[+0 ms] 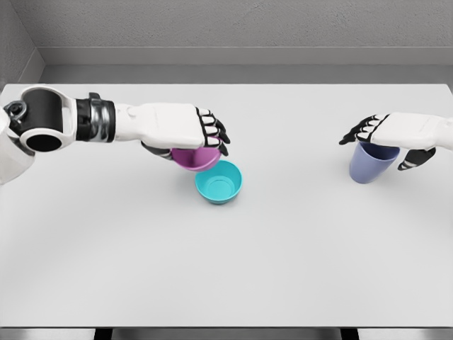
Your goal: Stacking bowl and cup with both arms
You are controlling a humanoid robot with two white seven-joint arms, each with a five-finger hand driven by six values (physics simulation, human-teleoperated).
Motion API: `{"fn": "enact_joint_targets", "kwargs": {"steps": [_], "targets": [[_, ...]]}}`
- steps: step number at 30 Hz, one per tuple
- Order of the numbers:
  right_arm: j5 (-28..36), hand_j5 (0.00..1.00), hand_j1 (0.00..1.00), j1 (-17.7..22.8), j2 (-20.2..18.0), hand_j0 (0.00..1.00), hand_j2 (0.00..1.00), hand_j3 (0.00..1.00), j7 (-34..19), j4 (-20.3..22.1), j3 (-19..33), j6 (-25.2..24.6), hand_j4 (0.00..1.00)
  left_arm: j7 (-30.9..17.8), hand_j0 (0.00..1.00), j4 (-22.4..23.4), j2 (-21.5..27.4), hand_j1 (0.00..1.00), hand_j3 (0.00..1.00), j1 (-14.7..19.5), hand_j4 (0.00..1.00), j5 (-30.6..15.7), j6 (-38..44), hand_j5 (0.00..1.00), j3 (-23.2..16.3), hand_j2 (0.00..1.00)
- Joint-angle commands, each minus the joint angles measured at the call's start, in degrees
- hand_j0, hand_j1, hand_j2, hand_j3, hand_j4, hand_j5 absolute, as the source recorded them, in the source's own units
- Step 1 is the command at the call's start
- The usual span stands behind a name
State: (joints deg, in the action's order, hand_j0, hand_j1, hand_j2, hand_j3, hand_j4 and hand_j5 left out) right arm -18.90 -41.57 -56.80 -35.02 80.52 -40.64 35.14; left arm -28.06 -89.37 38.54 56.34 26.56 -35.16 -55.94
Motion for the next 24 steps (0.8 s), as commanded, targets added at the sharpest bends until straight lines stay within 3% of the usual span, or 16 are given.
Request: {"fn": "enact_joint_targets", "kwargs": {"steps": [1, 24], "targets": [[0.26, 1.0, 1.0, 0.0, -0.06, 1.0, 1.0, 1.0, 0.02, -0.02, -0.23, -0.14, 1.0, 0.02, 0.73, 0.42, -2.06, 0.73, 0.73, 0.0, 0.73, -0.1, 0.16, 0.73, -1.54, 0.73], [0.26, 1.0, 1.0, -0.35, -0.06, 1.0, 1.0, 1.0, 0.02, -0.02, -0.76, -0.14, 1.0, -0.33, 0.74, 2.97, -4.88, 0.74, 0.74, -0.35, 0.74, 1.83, 0.16, 0.74, -6.02, 0.74]]}}
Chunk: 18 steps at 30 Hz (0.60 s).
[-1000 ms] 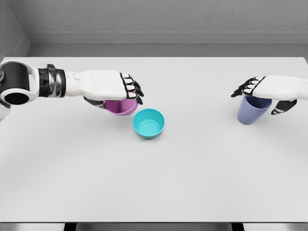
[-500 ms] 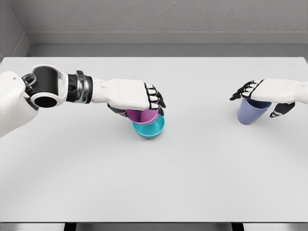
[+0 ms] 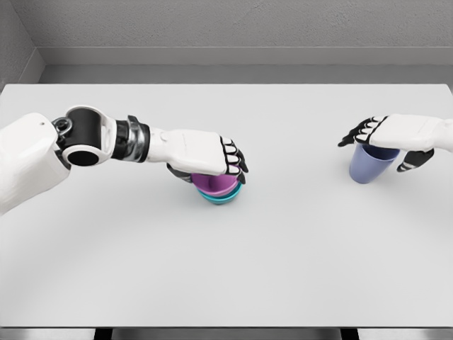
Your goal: Stacking bowl and cup with both arms
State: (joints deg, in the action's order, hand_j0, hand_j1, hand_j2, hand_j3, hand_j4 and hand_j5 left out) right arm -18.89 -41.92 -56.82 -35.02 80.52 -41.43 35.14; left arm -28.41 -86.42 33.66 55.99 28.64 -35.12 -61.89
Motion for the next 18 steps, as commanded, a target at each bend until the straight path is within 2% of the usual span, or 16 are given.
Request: {"fn": "enact_joint_targets", "kwargs": {"steps": [1, 14, 18], "targets": [[0.26, 1.0, 1.0, -0.09, -0.04, 1.0, 1.0, 1.0, 0.02, -0.02, 0.03, -0.14, 1.0, 0.02, 0.74, 0.02, 0.0, 0.74, 0.74, 0.0, 0.74, -0.25, 0.12, 0.74, -0.16, 0.74], [0.26, 1.0, 1.0, -0.44, -0.04, 1.0, 1.0, 1.0, 0.02, -0.45, 0.03, -0.14, 1.0, 0.02, 0.78, 0.11, 0.0, 0.78, 0.78, 0.09, 0.78, -0.25, 0.12, 0.78, -0.25, 0.78], [0.26, 1.0, 1.0, -0.44, -0.04, 1.0, 1.0, 1.0, 0.02, -1.25, 0.12, -0.14, 1.0, 0.11, 0.9, 0.81, -0.18, 0.9, 0.9, 0.09, 0.9, -0.34, 0.12, 0.9, -0.16, 0.9]]}}
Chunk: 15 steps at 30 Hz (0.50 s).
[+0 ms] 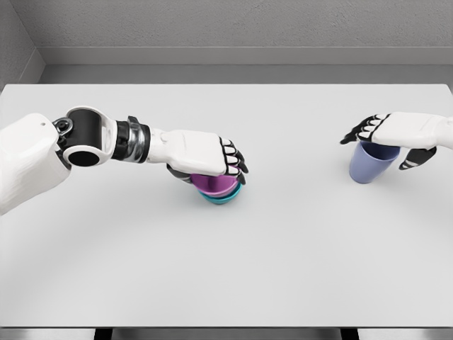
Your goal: Stacking bowl and cup with both arms
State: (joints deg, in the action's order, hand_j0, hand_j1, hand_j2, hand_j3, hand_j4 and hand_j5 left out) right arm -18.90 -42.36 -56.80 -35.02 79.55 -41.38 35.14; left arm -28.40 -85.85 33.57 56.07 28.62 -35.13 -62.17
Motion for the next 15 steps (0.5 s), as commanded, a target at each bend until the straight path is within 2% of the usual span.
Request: {"fn": "enact_joint_targets", "kwargs": {"steps": [1, 5, 15], "targets": [[0.27, 1.0, 1.0, 0.0, -0.07, 1.0, 1.0, 1.0, 0.02, -0.28, 0.07, -0.14, 1.0, 0.01, 0.92, 0.24, -0.26, 0.92, 0.92, -0.09, 0.92, -0.32, 0.13, 0.92, 0.03, 0.92], [0.27, 1.0, 1.0, 0.0, -0.07, 1.0, 1.0, 1.0, 0.02, -0.28, 0.07, -0.14, 1.0, 0.01, 1.0, 0.33, -0.26, 1.0, 1.0, -0.09, 1.0, -0.23, 0.13, 1.0, 0.03, 1.0], [0.27, 1.0, 1.0, -0.09, -0.07, 1.0, 1.0, 1.0, 0.02, -0.28, 0.07, -0.14, 1.0, 0.1, 1.0, 0.33, -0.26, 1.0, 1.0, 0.26, 1.0, -0.49, 0.13, 1.0, -0.24, 1.0]]}}
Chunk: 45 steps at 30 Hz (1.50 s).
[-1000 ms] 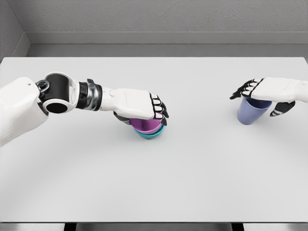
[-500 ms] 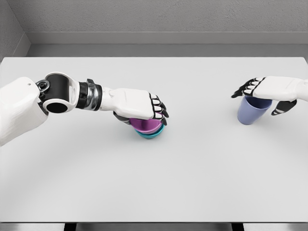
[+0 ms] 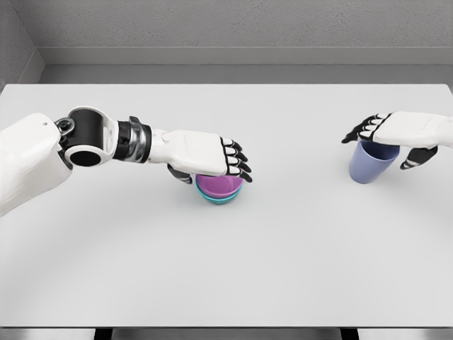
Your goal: Stacking bowl and cup with both arms
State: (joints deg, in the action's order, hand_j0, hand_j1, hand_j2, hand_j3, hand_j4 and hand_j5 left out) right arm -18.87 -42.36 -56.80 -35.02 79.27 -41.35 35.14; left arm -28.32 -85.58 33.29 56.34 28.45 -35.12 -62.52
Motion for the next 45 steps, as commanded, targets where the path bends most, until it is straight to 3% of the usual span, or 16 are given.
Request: {"fn": "enact_joint_targets", "kwargs": {"steps": [1, 4, 7, 8, 11, 14, 23, 26, 30, 34, 45], "targets": [[0.32, 1.0, 1.0, -0.09, -0.07, 1.0, 1.0, 1.0, 0.02, 0.0, 0.04, -0.14, 1.0, 0.1, 1.0, -0.03, 0.1, 1.0, 1.0, 0.0, 1.0, -0.76, 0.12, 1.0, 0.03, 1.0], [0.41, 0.96, 0.96, 0.0, -0.07, 0.96, 0.96, 0.96, 0.02, 0.0, 0.04, -0.14, 0.96, 0.28, 1.0, -0.38, 1.86, 1.0, 1.0, 2.37, 1.0, -3.4, 0.12, 1.0, 0.12, 1.0], [0.5, 0.93, 0.93, -0.09, 0.02, 0.93, 0.93, 0.93, 0.02, 0.0, 0.04, -0.14, 0.93, 0.63, 1.0, -1.17, 11.17, 1.0, 1.0, 5.89, 1.0, -10.6, 0.12, 1.0, 0.38, 1.0], [0.5, 0.93, 0.93, -0.09, 0.02, 0.93, 0.93, 0.93, 0.02, 0.0, 0.12, -0.14, 0.93, 0.63, 1.0, -1.35, 14.51, 1.0, 1.0, 5.98, 1.0, -12.45, 0.12, 1.0, 0.65, 1.0], [0.5, 0.92, 0.92, 0.0, 0.02, 0.92, 0.92, 0.92, 0.02, 0.0, 0.04, -0.14, 0.92, 0.63, 1.0, -1.08, 17.86, 1.0, 1.0, 5.28, 1.0, -12.71, 0.12, 1.0, 0.73, 1.0], [0.67, 0.84, 0.84, -0.09, 0.02, 0.84, 0.84, 0.84, 0.02, 0.0, 0.04, -0.14, 0.84, 0.63, 1.0, -1.26, 17.51, 1.0, 1.0, 3.26, 1.0, -12.71, 0.12, 1.0, 0.73, 1.0], [1.11, 0.8, 0.8, 0.0, 0.11, 0.8, 0.8, 0.8, 0.02, 0.18, 0.04, -0.14, 0.8, 0.46, 1.0, -1.35, 17.51, 1.0, 1.0, 1.06, 1.0, -12.54, 0.12, 1.0, 0.65, 1.0], [1.11, 0.7, 0.7, -0.09, 0.11, 0.7, 0.7, 0.7, 0.02, 0.18, 0.04, -0.14, 0.7, 0.46, 1.0, -1.35, 17.6, 1.0, 1.0, 0.97, 1.0, -12.54, 0.12, 1.0, 0.65, 1.0], [1.2, 0.7, 0.7, 0.0, 0.02, 0.7, 0.7, 0.7, 0.02, 0.18, 0.12, -0.14, 0.7, 0.37, 1.0, -1.35, 17.95, 1.0, 1.0, 0.97, 1.0, -12.54, 0.12, 1.0, 0.65, 1.0], [2.17, 0.6, 0.6, -0.17, 0.02, 0.6, 0.6, 0.6, 0.02, 0.18, 0.3, -0.14, 0.6, 0.37, 1.0, -1.43, 18.21, 1.0, 1.0, 1.05, 1.0, -12.63, 0.12, 1.0, 0.65, 1.0], [4.28, 0.55, 0.55, -2.2, 0.28, 0.55, 0.55, 0.55, 0.02, 0.97, 0.74, -0.14, 0.55, 0.37, 1.0, -1.43, 18.47, 1.0, 1.0, 1.05, 1.0, -12.63, 0.12, 1.0, 0.65, 1.0]]}}
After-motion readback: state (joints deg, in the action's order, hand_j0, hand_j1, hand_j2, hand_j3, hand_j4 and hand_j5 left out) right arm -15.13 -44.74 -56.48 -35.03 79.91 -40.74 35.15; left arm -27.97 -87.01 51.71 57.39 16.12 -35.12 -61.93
